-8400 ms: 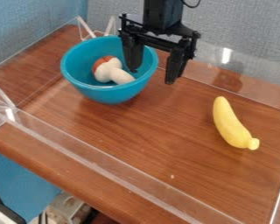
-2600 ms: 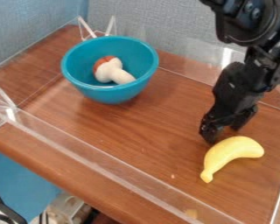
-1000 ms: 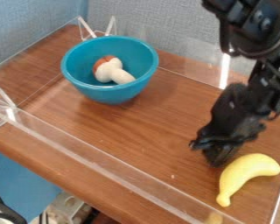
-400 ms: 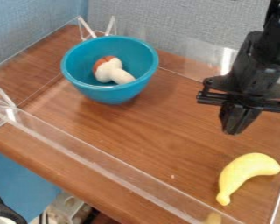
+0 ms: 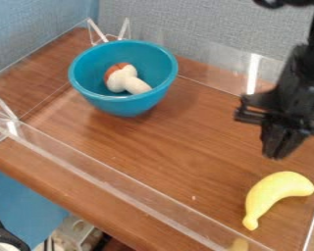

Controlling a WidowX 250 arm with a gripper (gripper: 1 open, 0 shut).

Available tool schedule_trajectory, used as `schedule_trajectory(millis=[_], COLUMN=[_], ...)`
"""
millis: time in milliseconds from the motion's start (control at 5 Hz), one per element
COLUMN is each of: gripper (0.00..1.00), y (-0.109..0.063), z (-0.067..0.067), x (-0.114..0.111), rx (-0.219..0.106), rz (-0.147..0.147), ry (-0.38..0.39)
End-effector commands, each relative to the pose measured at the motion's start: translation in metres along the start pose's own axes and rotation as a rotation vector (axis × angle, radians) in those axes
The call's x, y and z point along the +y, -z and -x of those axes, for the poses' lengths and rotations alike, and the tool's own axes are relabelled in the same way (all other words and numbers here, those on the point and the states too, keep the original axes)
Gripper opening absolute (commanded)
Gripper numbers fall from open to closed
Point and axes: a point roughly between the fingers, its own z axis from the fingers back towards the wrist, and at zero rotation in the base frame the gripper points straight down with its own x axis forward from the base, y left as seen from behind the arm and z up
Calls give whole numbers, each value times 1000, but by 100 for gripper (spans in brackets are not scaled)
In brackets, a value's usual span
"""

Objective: Put the yellow object in the blue bowl

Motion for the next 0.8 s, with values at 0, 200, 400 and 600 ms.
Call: schedule_trajectory(millis=[0,200,400,600], gripper=[100,100,0,0], y=[4,28,49,58], z=[7,7,2,-7], x=[-13,-14,-11,-5], rx=[-33,-31,-24,-20], rz=[40,28,19,11], ry=[134,106,66,51])
